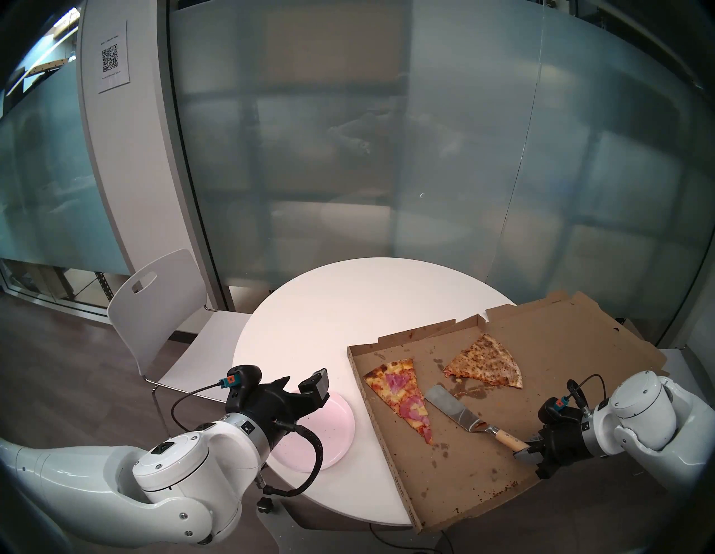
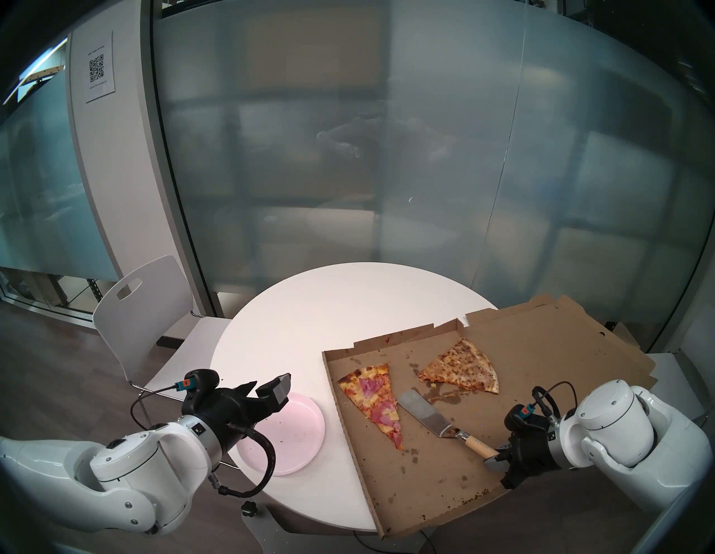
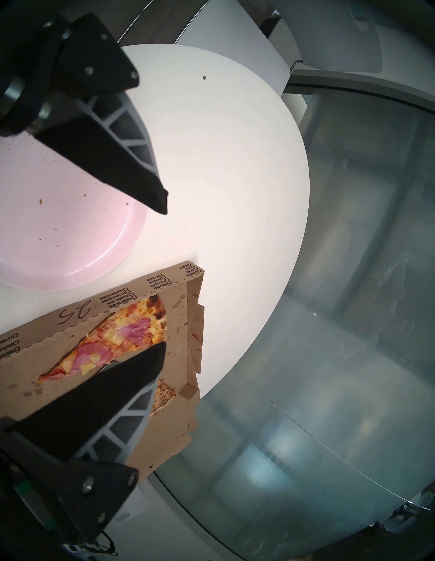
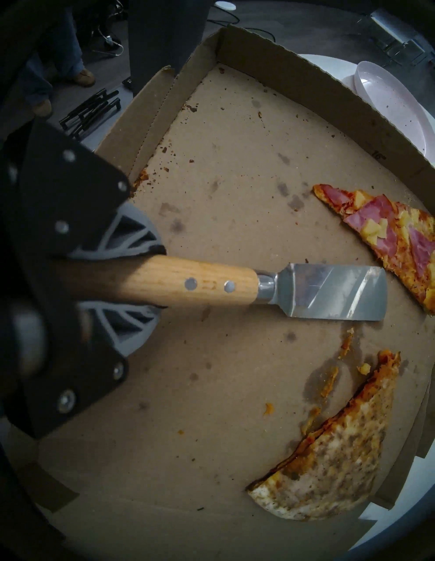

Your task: Put pizza slice onto the plate

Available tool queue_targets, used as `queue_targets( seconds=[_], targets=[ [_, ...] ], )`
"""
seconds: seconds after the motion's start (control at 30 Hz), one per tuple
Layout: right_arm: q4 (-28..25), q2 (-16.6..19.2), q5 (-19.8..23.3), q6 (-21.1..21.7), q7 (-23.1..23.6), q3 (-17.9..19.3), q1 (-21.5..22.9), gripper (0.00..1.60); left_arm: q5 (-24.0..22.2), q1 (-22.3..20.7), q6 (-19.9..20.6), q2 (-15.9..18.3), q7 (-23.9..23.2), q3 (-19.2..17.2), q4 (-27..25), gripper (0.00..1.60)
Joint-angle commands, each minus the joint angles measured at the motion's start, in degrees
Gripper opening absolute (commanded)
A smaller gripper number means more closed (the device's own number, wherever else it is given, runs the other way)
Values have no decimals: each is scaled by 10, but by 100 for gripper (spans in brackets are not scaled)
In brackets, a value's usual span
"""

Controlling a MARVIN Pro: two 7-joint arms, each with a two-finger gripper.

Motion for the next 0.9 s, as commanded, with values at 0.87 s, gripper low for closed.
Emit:
queue_targets(
  seconds=[0.87],
  targets=[
    [4,103,14,32,19,-85,119,0,-5,-2,-26,22,-13,-4,-8,160]
  ],
)
